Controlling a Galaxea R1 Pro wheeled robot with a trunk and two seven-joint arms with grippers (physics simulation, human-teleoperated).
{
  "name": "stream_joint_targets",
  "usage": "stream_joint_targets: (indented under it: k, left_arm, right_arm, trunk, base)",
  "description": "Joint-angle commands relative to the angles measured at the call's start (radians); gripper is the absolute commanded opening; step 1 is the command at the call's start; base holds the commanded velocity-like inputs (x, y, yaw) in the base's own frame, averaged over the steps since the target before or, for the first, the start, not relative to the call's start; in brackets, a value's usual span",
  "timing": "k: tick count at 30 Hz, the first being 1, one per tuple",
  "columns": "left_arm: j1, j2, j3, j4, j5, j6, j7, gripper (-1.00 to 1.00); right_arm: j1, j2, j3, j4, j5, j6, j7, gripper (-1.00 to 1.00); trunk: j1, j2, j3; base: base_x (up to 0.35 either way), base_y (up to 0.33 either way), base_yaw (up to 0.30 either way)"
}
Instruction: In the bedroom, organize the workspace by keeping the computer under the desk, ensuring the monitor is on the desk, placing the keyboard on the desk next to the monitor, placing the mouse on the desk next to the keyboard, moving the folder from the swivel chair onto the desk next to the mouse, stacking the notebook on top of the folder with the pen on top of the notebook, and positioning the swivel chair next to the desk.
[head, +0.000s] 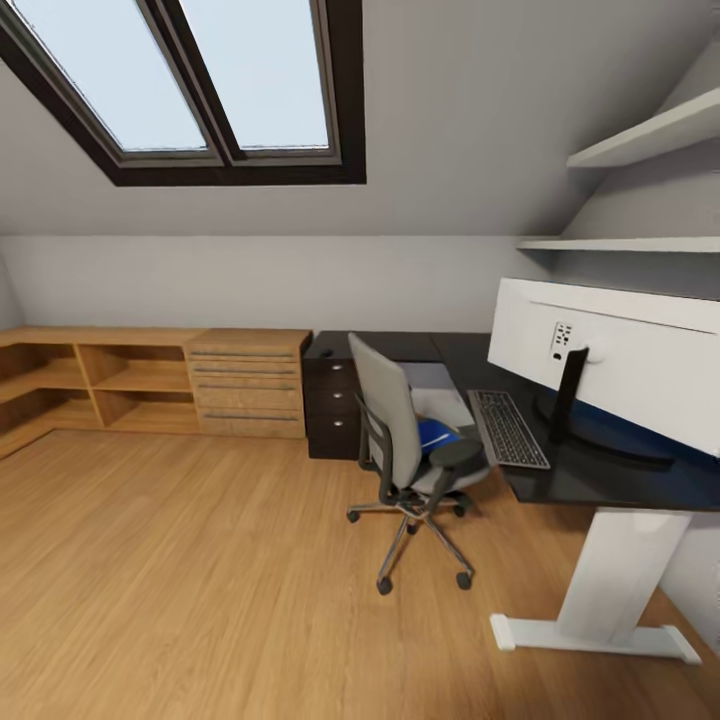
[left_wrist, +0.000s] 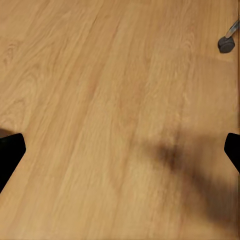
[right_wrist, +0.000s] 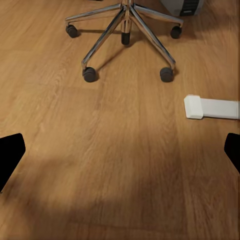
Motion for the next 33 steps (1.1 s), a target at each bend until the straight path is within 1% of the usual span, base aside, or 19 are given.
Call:
stream_joint_targets:
  k: [1,13,21,27,33]
  left_arm:
    - [0.0,-0.001,0.002,0.002,0.005,-0.002,-0.002,1.0]
    - [0.0,0.0,0.0,0.013,0.004,-0.001,-0.003,1.0]
    - [0.0,0.0,0.001,0.013,0.004,-0.002,-0.003,1.0]
    - [0.0,0.0,0.001,0.013,0.004,-0.002,-0.003,1.0]
    - [0.0,-0.001,0.001,0.013,0.003,-0.002,-0.003,1.0]
  right_arm:
    - [-0.001,0.0,0.0,0.001,0.006,-0.002,-0.004,1.0]
    - [-0.001,0.002,0.001,0.001,0.006,0.004,-0.006,1.0]
    - [-0.001,0.002,0.002,0.002,0.006,0.001,-0.022,1.0]
    - [-0.001,0.0,0.001,0.002,0.006,0.001,-0.023,1.0]
    - [-0.001,0.002,0.001,0.002,0.007,0.001,-0.024,1.0]
  trunk:
    - [0.004,-0.008,-0.004]
    - [0.05,-0.092,-0.041]
    - [0.081,-0.148,-0.066]
    - [0.104,-0.19,-0.083]
    - [0.127,-0.232,-0.102]
  base:
    - [0.0,0.0,-0.196]
    - [0.0,0.0,-0.032]
    - [0.0,0.0,-0.001]
    - [0.0,0.0,-0.137]
    - [0.0,0.0,-0.026]
